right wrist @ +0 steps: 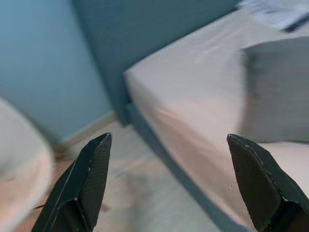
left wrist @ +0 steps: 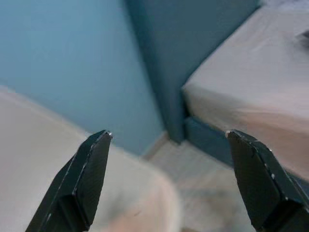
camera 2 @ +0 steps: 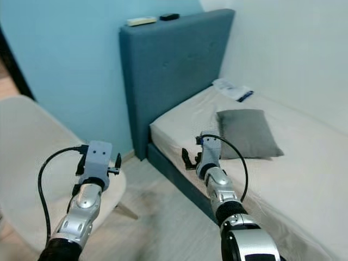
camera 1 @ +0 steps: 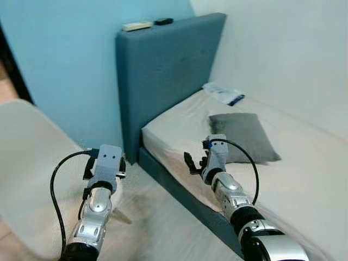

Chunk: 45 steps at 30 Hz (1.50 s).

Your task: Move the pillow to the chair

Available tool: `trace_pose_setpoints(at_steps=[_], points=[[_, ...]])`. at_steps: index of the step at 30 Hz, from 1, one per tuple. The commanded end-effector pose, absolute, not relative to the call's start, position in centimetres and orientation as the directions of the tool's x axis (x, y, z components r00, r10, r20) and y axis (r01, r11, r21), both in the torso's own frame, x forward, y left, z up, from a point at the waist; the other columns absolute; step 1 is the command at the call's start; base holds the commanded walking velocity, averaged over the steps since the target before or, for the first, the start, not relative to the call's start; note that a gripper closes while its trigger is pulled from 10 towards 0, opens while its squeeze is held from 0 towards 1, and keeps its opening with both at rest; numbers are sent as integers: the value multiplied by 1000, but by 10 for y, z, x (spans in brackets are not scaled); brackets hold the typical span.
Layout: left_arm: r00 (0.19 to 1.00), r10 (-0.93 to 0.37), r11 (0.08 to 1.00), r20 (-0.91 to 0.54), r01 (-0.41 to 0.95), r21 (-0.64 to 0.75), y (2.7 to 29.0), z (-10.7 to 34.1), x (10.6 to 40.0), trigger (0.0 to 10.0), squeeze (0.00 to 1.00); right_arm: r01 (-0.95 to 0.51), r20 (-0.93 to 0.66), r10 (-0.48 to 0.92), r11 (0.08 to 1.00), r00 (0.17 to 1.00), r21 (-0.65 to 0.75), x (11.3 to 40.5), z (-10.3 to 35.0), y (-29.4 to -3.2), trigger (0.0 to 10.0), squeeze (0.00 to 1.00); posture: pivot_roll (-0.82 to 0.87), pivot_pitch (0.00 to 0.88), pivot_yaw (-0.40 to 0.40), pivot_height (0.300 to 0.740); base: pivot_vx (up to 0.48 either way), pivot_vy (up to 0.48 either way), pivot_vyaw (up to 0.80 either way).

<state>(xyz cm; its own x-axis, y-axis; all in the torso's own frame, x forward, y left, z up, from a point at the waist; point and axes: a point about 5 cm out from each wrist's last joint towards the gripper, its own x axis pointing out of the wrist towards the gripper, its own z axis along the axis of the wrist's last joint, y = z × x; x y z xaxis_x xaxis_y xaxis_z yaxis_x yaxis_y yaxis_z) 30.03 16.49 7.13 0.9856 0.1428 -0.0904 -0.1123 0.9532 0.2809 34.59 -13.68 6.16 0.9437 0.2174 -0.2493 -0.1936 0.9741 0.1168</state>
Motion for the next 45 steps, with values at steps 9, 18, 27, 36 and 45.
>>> trace_pose_setpoints(at_steps=[9, 18, 27, 36, 45], points=[[982, 129, 961, -137, -89, 262, 171, 66, 299, 10000, 0, -163, -248, 194, 977, 949, 140, 345, 60, -134, 10000, 0, 25, 0, -75, 740, 0, 0, -800], [967, 154, 972, -205, -110, 208, 171, 57, 294, 10000, 0, -180, -249, 212, 973, 945, 145, 345, 61, -132, 10000, 0, 24, 0, -95, 740, 0, 0, -800], [966, 111, 979, -232, -66, 195, 167, 53, 293, 10000, 0, -170, -258, 199, 977, 945, 131, 344, 59, -134, 10000, 0, 18, 0, -91, 740, 0, 0, -800], [970, 85, 981, -226, -42, 188, 164, 55, 293, 10000, 0, -162, -261, 191, 978, 946, 129, 344, 59, -134, 10000, 0, 14, 0, -93, 740, 0, 0, -800], [973, 92, 986, -212, -59, 158, 164, 57, 293, 10000, 0, -147, -248, 180, 978, 952, 147, 345, 61, -136, 10000, 0, 11, 0, -94, 740, 0, 0, -444]])
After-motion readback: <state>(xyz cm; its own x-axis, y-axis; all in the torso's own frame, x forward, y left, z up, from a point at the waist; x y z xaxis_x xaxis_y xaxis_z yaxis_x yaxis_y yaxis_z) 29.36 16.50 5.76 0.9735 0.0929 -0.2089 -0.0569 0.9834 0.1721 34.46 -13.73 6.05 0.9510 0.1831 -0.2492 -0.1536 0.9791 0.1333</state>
